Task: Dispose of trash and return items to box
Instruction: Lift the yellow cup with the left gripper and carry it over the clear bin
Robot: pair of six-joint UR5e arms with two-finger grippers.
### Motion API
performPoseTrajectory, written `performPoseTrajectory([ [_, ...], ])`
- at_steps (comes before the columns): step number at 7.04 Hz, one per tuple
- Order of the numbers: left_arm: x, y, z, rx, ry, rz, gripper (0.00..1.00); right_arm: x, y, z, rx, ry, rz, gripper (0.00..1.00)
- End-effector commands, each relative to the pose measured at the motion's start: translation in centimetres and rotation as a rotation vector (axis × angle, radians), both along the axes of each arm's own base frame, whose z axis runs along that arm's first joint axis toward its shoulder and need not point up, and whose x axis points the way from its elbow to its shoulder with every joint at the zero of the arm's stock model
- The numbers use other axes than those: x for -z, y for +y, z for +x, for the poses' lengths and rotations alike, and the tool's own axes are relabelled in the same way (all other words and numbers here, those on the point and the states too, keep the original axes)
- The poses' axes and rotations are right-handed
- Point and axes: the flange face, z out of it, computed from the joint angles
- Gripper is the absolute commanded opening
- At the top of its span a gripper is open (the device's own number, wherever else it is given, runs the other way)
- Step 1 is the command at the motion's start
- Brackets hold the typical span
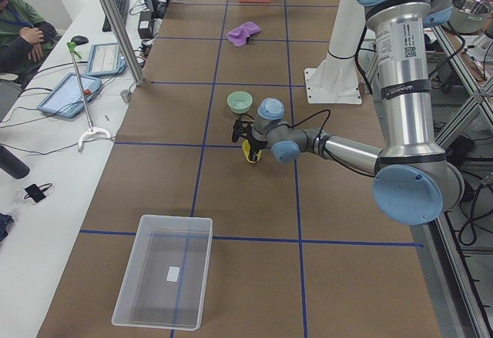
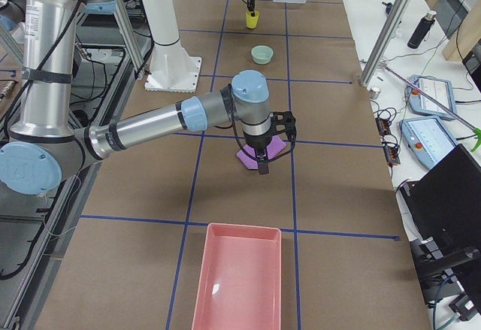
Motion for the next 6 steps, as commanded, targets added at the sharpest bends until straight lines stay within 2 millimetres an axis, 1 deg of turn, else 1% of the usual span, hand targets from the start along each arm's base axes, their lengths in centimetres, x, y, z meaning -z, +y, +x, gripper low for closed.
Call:
performPoseTrajectory([
  [1, 0.7, -3.3, -8.3, -0.072, 0.038, 0.052, 0.0, 0.2, -0.2, -0.6, 0.013, -0.001, 0.004, 1.0],
  [2, -0.4, -5.1, -14.1, -0.104, 0.001, 0.091, 0.0, 0.2, -0.2, -0.8, 0.017, -0.001, 0.005, 1.0],
  [3, -1.6, -6.6, -19.4, -0.128, -0.064, 0.132, 0.0, 0.2, -0.2, -0.8, 0.018, -0.001, 0.003, 1.0],
  [4, -2.0, -8.4, -23.0, -0.164, -0.127, 0.152, 0.0, 0.1, -0.2, -1.0, 0.021, -0.001, 0.001, 1.0],
  [5, -4.1, -11.3, -26.6, -0.199, -0.176, 0.184, 0.0, 0.0, -0.2, -1.0, 0.023, -0.001, -0.002, 1.0],
  [6, -7.4, -14.7, -30.5, -0.209, -0.209, 0.211, 0.0, 0.0, -0.3, -1.0, 0.023, -0.001, -0.002, 1.0],
])
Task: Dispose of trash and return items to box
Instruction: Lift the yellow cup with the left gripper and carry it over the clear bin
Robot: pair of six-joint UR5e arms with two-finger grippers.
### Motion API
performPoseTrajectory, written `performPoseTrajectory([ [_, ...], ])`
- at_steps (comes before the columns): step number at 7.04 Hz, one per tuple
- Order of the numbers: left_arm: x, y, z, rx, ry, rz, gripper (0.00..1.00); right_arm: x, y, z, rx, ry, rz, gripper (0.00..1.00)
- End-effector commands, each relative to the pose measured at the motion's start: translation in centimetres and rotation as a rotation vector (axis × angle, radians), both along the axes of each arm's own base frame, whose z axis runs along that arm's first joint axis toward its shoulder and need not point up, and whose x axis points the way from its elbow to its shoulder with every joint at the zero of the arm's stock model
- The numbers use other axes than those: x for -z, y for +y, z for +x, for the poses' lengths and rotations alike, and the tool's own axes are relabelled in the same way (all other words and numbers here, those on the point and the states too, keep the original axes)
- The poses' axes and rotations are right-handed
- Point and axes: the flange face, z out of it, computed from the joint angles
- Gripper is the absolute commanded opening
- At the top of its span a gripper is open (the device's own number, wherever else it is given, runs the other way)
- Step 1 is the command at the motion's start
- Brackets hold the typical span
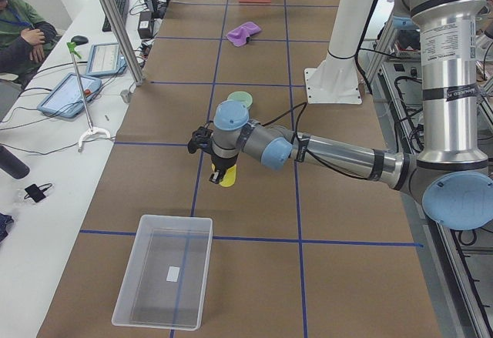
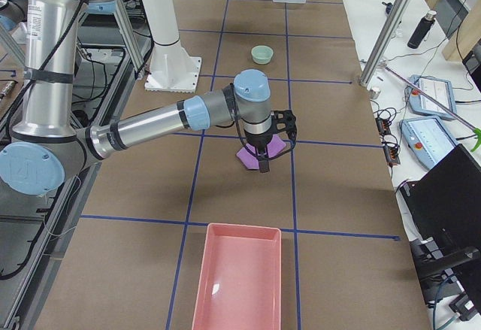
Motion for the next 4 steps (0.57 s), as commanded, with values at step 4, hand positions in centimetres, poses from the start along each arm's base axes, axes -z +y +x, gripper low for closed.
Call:
performPoseTrajectory([
  [4, -18.8, -11.1, -9.6, -0.023, -0.076, 0.04, 0.0, 0.0, 0.0, -0.3, 0.006, 0.0, -0.001, 1.0],
])
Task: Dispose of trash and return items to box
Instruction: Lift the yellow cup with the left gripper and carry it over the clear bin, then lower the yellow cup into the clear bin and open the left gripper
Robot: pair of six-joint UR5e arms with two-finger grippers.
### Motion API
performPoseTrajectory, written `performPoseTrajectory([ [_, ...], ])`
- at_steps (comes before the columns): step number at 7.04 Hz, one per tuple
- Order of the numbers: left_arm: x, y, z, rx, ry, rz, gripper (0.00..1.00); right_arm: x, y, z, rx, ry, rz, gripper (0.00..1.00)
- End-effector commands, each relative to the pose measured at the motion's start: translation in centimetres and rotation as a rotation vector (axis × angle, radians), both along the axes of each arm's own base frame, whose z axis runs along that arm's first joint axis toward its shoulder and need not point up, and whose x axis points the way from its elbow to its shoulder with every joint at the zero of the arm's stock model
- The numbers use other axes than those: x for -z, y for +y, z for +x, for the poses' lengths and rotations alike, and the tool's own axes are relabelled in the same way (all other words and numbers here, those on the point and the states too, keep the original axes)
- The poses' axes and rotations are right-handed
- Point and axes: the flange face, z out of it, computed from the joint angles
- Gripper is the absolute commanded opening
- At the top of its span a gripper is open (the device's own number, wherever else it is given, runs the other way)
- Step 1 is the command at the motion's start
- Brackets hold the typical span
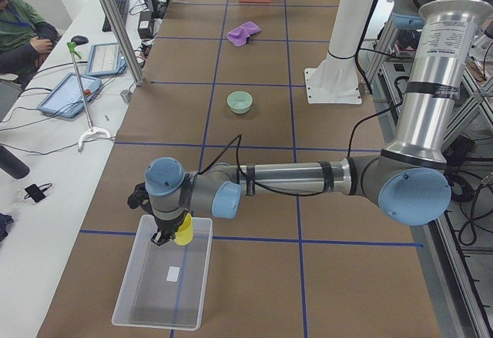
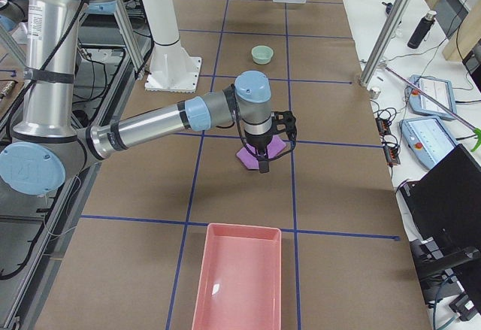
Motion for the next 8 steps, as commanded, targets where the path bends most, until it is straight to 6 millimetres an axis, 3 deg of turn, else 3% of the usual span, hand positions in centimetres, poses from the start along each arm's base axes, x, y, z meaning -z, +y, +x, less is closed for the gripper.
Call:
performPoseTrajectory([
  [1, -6.3, 0.4, 1.1, 0.087, -0.002, -0.004, 0.0, 0.1, 0.0, 0.0, 0.001, 0.001, 0.003, 1.0],
  [2, -6.8, 0.7, 3.6, 0.09, 0.009, -0.018, 0.0, 0.1, 0.0, -0.1, 0.001, 0.001, 0.002, 1.0],
  [6, -6.2, 0.5, 9.4, 0.089, 0.046, -0.046, 0.0, 0.1, -0.1, -0.3, 0.006, 0.001, 0.003, 1.0],
  [7, -6.1, 0.5, 9.7, 0.083, 0.046, -0.04, 0.46, 0.1, -0.1, -0.3, 0.007, 0.001, 0.004, 1.0],
  [8, -6.0, 0.8, 9.7, 0.077, 0.044, -0.029, 0.85, 0.1, -0.1, -0.3, 0.006, 0.001, 0.003, 1.0],
])
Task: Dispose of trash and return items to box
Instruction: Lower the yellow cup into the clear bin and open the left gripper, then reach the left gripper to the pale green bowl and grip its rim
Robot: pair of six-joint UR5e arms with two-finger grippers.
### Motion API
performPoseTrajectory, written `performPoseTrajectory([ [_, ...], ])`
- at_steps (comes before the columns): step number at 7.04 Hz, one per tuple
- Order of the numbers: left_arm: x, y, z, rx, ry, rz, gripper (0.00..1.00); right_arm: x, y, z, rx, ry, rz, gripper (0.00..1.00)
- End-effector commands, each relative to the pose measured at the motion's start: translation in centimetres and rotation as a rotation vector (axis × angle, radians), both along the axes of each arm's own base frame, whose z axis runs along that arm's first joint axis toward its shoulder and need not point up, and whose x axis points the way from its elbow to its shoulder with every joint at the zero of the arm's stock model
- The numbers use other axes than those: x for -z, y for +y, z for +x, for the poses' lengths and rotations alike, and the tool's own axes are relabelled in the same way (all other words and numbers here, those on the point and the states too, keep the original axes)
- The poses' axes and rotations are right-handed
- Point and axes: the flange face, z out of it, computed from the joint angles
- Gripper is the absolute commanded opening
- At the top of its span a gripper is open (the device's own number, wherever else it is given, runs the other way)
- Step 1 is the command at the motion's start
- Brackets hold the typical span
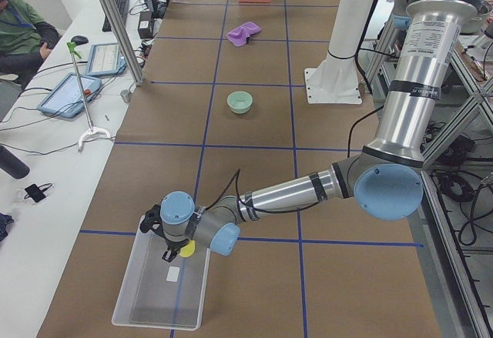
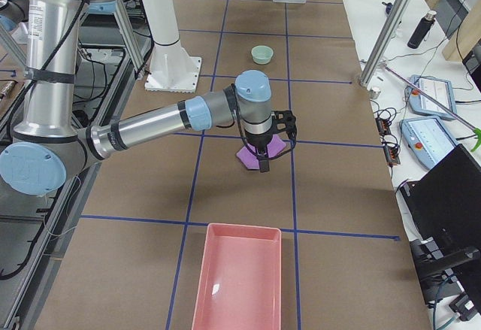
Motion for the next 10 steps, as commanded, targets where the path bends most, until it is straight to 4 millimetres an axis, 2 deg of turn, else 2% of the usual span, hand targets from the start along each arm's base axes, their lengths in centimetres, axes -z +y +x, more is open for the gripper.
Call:
performPoseTrajectory([
  [1, 1.0, 0.3, 0.3, -0.011, 0.003, 0.026, 0.99, 0.0, 0.0, -0.1, 0.001, 0.0, 0.0, 1.0],
  [2, 2.6, -0.4, -0.5, 0.001, 0.024, 0.029, 0.99, 0.0, 0.0, 0.0, 0.0, 0.0, 0.0, 1.0],
  [3, 7.0, -1.3, -2.6, 0.016, 0.096, -0.018, 0.99, 0.0, 0.0, 0.0, 0.0, 0.0, 0.0, 1.0],
  [4, 14.3, -1.3, -3.5, 0.029, 0.139, -0.06, 0.99, 0.0, 0.0, 0.0, -0.001, 0.0, -0.001, 1.0],
  [5, 20.9, -0.1, -3.6, 0.051, 0.141, -0.105, 0.99, 0.0, 0.0, -0.1, -0.001, -0.002, -0.003, 1.0],
  [6, 28.4, 1.8, -2.4, 0.163, 0.184, -0.177, 0.99, 0.1, 0.0, -0.1, -0.003, -0.004, -0.005, 1.0],
  [7, 32.9, 4.1, 3.4, 0.178, 0.226, -0.242, 0.99, 0.5, 0.1, -0.1, -0.016, -0.009, -0.01, 1.0],
  [8, 36.5, 6.5, 10.9, 0.213, 0.2, -0.293, 0.99, 0.8, 0.2, -0.3, -0.022, -0.014, -0.016, 1.0],
  [9, 40.2, 9.0, 19.5, 0.262, 0.188, -0.345, 0.99, 1.1, 0.2, -0.6, -0.035, -0.019, -0.028, 1.0],
  [10, 44.1, 10.6, 27.5, 0.259, 0.205, -0.374, 0.99, 1.9, -0.4, -1.5, -0.057, -0.03, -0.052, 1.0],
])
